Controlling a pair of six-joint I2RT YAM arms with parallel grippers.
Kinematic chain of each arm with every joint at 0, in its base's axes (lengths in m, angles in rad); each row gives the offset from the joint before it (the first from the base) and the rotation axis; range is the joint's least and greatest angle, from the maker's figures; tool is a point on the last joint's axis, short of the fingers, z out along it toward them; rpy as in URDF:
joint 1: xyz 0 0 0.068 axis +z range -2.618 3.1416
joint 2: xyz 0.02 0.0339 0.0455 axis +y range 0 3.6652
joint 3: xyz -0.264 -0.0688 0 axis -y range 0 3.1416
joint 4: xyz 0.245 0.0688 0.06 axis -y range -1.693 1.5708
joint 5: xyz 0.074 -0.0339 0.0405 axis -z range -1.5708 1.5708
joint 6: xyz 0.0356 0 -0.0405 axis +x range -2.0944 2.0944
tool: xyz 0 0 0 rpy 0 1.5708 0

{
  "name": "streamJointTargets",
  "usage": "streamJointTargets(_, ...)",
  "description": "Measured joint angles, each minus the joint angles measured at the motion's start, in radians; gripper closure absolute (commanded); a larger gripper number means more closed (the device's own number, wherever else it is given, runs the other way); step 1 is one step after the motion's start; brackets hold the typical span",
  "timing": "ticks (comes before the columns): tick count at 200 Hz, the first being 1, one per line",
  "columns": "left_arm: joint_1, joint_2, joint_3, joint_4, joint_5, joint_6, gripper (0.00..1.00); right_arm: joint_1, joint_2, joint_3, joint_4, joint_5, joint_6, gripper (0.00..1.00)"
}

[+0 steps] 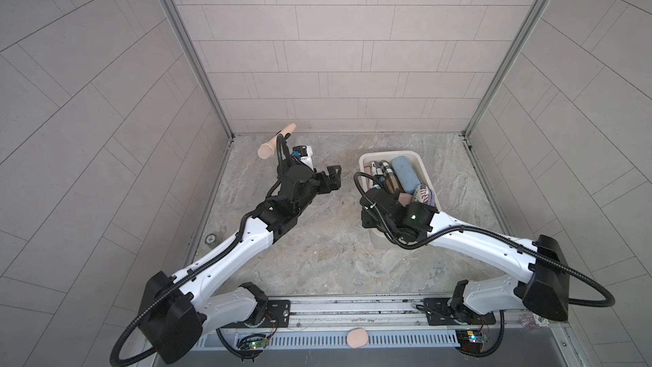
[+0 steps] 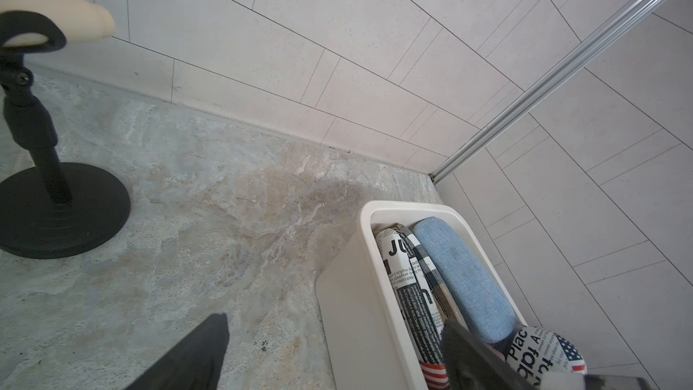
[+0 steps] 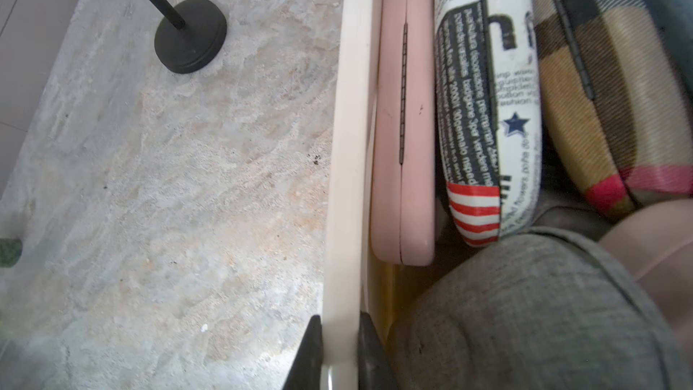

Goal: Put the glasses cases into the storage boxes
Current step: Move the storage box to the center of the board.

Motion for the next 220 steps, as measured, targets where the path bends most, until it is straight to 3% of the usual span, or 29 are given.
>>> streamJointTargets(55, 0.016, -0.003, 0.000, -0.005, -0.030, 0.003, 0.04, -0.005, 0.134, 0.114, 0.069, -0.047, 0.013, 1.00)
streamJointTargets(115, 0.040, -0.003, 0.000, -0.005, -0.029, -0.002, 0.04, -0.007, 0.208, 0.235, 0.058, -0.135, -0.020, 0.73)
streamJointTargets(159, 0.048, 0.000, 0.000, -0.005, -0.023, -0.005, 0.04, -0.010, 0.084, 0.320, 0.045, -0.159, -0.122, 0.66)
streamJointTargets(187, 0.049, 0.008, 0.000, -0.005, -0.015, -0.005, 0.04, -0.123, -0.055, 0.317, -0.061, -0.145, -0.211, 0.68)
streamJointTargets(220, 0.050, 0.016, 0.000, -0.005, -0.003, -0.012, 0.04, -0.397, -0.217, 0.195, -0.176, -0.163, -0.290, 0.75)
